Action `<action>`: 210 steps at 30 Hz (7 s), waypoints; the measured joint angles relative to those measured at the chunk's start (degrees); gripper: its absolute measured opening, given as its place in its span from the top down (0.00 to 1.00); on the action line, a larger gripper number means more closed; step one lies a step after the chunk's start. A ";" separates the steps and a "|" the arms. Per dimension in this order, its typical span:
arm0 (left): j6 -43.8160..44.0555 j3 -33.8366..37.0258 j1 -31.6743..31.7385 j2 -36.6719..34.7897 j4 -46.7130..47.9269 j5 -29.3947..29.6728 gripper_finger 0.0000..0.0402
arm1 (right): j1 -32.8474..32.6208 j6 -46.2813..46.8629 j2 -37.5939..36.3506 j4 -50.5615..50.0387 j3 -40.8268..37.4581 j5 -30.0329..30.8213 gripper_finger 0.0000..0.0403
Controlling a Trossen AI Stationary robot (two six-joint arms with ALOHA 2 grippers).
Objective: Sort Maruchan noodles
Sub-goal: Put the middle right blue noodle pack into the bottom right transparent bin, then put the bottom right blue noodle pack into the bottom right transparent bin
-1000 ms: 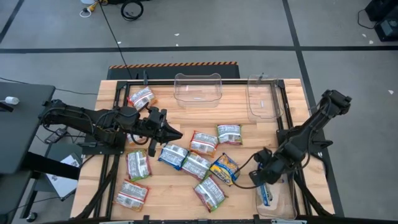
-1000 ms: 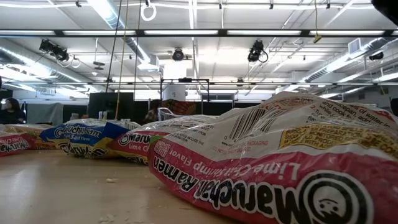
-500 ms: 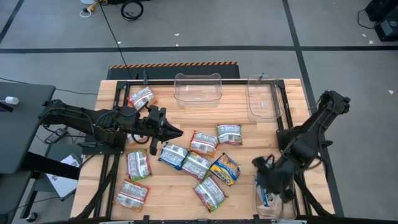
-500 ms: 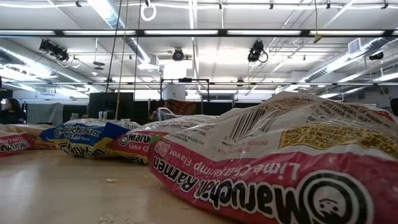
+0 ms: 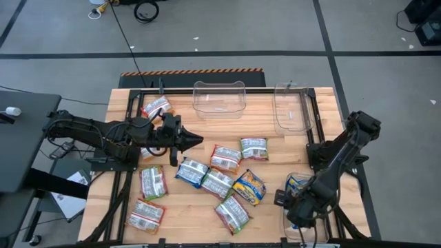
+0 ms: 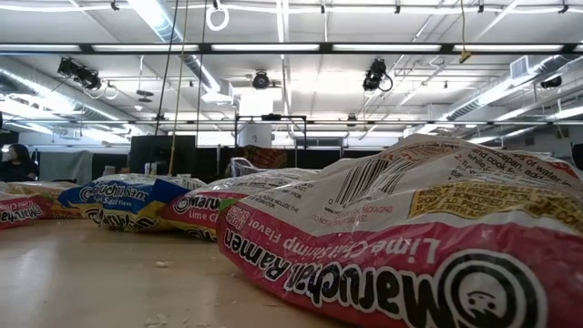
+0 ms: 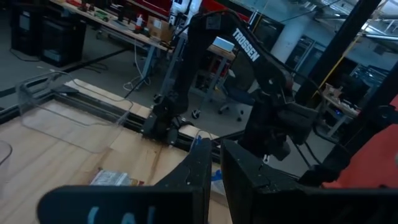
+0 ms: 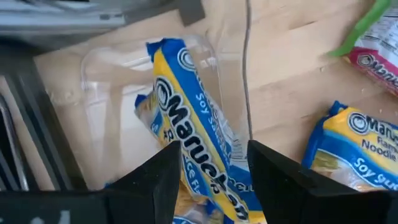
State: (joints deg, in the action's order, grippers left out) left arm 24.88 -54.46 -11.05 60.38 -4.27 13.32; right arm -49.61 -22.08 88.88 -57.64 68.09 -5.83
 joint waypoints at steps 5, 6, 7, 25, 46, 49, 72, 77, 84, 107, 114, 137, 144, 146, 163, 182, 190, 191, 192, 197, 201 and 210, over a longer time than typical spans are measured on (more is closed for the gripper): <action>-0.02 0.00 0.00 0.00 -0.12 0.00 0.90 | 0.55 -0.54 0.06 1.14 -2.96 -4.54 0.56; -0.02 0.00 0.00 0.00 -0.14 0.00 0.90 | 0.53 -0.04 0.07 1.18 -3.70 -4.54 0.57; -0.02 0.00 -0.01 0.00 -0.15 0.00 0.90 | 0.51 0.96 0.07 1.48 -4.44 -4.32 0.58; -0.66 0.00 -0.07 0.00 -0.15 0.00 0.90 | -0.91 72.86 -8.89 -3.22 0.08 -4.72 0.99; 0.00 0.00 -0.05 0.00 -0.65 0.87 0.90 | -5.96 114.30 -11.32 -8.22 -10.99 2.29 0.84; 0.00 0.00 -0.07 0.00 -0.63 0.85 0.90 | -5.66 111.99 -12.03 -8.59 -10.82 0.35 0.78; 0.44 -0.04 -0.05 -2.19 0.15 -10.42 0.90 | 17.18 39.27 17.44 -3.37 22.18 10.80 0.70; 1.62 -0.02 -0.20 -2.41 0.75 -11.81 0.90 | 18.54 21.62 24.36 -2.28 22.57 14.33 0.66; 1.86 -0.02 -0.81 -2.40 1.25 -12.09 0.90 | 22.68 23.15 28.30 -2.00 22.18 17.67 0.66; 2.29 0.00 -3.21 -3.08 5.06 -12.74 0.90 | 29.77 25.91 16.49 -7.62 16.35 1.24 0.66; 3.91 -0.02 -3.20 -7.52 11.30 -13.51 0.90 | 27.97 4.89 22.66 -6.46 16.43 -0.26 0.64; 0.00 0.00 -1.69 -8.83 17.13 -12.48 0.90 | 33.56 -21.09 38.64 -16.02 27.07 -7.00 0.53; 0.00 0.00 0.03 -8.85 17.01 -12.50 0.90 | 35.90 -21.48 39.15 -14.08 25.76 -6.65 0.71; -0.04 0.00 0.02 -8.85 16.93 -12.50 0.90 | 36.34 -19.58 39.10 -14.21 25.88 -5.29 0.80; -2.08 0.00 0.02 -8.85 16.98 -10.31 0.90 | 32.12 47.47 18.42 -23.65 32.42 -4.57 0.96; -1.60 0.00 0.02 -8.81 14.73 -2.33 0.90 | -6.72 133.55 0.37 -14.20 10.58 -2.71 0.96; -0.05 -0.02 0.02 -8.81 13.87 -1.73 0.90 | -8.55 142.93 0.35 -6.49 1.54 3.07 0.96; -0.01 -0.02 0.02 -8.81 13.85 -1.71 0.90 | -8.43 143.72 0.33 -6.46 1.10 3.57 0.95; 0.00 -0.02 0.02 -8.81 13.87 -1.72 0.90 | -8.25 143.96 0.33 -6.40 0.66 3.65 0.95; 1.03 -0.02 0.02 -8.81 14.15 -1.75 0.90 | -6.58 141.99 0.33 -5.72 -0.72 2.18 0.86; 0.98 -0.02 0.02 -8.83 18.23 -2.56 0.90 | -3.34 137.29 -0.41 -6.54 -0.08 1.40 0.74; -2.97 7.27 2.34 -13.33 15.77 -6.23 0.90 | 11.71 113.12 -4.09 -6.74 7.26 15.87 0.64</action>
State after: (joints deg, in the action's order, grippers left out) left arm 21.91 -47.18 -8.70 47.05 11.49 7.09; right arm -37.90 91.03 84.79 -64.38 75.35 10.05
